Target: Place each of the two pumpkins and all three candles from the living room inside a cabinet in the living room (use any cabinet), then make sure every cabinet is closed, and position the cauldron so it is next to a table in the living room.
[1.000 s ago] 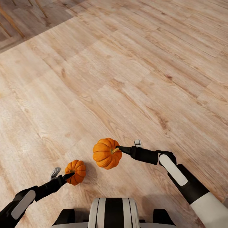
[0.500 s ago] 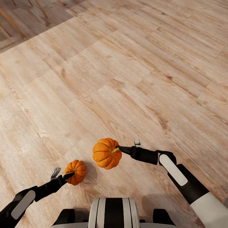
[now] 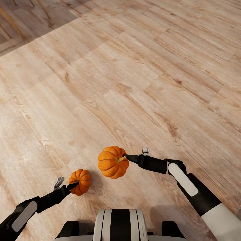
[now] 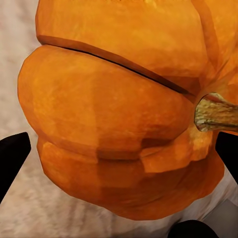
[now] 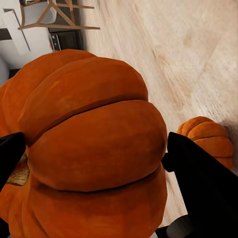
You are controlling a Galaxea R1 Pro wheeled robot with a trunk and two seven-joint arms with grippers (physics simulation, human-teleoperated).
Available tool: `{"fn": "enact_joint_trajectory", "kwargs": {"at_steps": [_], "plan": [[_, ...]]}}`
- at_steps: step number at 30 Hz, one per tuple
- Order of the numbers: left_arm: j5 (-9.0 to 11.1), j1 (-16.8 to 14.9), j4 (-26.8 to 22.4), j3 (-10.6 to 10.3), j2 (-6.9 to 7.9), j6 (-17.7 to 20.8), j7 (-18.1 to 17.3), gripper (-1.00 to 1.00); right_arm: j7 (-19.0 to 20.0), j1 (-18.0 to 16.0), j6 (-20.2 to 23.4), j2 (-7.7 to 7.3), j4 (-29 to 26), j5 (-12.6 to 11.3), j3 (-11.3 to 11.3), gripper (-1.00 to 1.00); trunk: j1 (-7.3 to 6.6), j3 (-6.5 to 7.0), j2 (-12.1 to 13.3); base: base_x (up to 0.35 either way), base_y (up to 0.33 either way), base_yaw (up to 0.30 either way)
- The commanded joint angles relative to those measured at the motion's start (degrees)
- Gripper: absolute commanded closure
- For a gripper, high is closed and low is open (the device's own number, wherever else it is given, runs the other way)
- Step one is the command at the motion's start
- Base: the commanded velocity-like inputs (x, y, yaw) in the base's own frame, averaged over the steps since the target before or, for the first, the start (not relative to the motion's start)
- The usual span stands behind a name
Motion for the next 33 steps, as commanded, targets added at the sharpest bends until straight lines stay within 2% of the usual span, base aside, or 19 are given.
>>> {"fn": "enact_joint_trajectory", "kwargs": {"at_steps": [1,3,10,16,20,22,23,25,29,33], "plan": [[0.4,0.0,0.0,-0.1,0.04,0.2,0.0,1.00,0.0,0.0,0.2,-0.04,0.0,-0.3,0.1,1.00,-0.01,-0.03,0.0,0.000,0.000,0.000],[0.4,0.0,0.0,-0.1,0.04,0.2,0.0,1.00,0.0,0.0,0.2,-0.04,0.0,-0.3,0.1,1.00,-0.01,-0.03,0.0,0.000,0.000,0.000],[0.5,0.0,-0.1,-0.1,0.20,0.2,-0.4,1.00,0.0,0.0,0.1,-0.04,0.4,-0.4,0.1,1.00,-0.19,1.52,0.1,0.000,0.000,0.000],[0.9,0.0,-1.0,-0.1,0.96,0.5,-1.0,1.00,0.1,0.0,-0.1,-0.04,1.2,-0.6,0.0,1.00,-0.34,2.85,0.2,0.000,0.000,0.000],[1.1,0.2,-3.8,-0.2,2.52,1.0,-1.5,1.00,0.2,0.0,0.0,-0.15,2.3,-0.8,0.0,1.00,-0.44,3.74,0.2,0.000,0.000,0.000],[1.3,0.3,-5.5,-0.2,3.92,1.4,-1.7,1.00,0.2,0.0,0.2,-0.54,2.5,-0.8,-0.1,1.00,-0.50,4.18,0.2,0.000,0.000,0.000],[1.6,0.3,-6.2,-0.2,4.94,2.2,-1.8,1.00,0.2,0.0,0.3,-0.79,2.9,-0.8,-0.1,1.00,-0.52,4.40,0.3,0.000,0.000,0.000],[2.5,0.4,-7.0,-0.2,5.87,4.4,-1.8,1.00,0.2,0.0,0.5,-0.97,3.9,-0.9,-0.1,1.00,-0.57,4.85,0.3,0.000,0.000,0.000],[3.4,0.4,-11.2,0.6,6.50,10.7,-1.9,1.00,0.1,0.0,0.5,-1.13,6.5,-0.6,0.0,1.00,-0.68,5.73,0.3,0.000,0.000,0.000],[3.3,0.4,-18.2,5.0,7.45,22.1,-1.8,1.00,0.3,0.8,0.4,-1.19,11.9,-0.4,0.0,1.00,-0.78,6.62,0.4,0.000,0.000,0.000]]}}
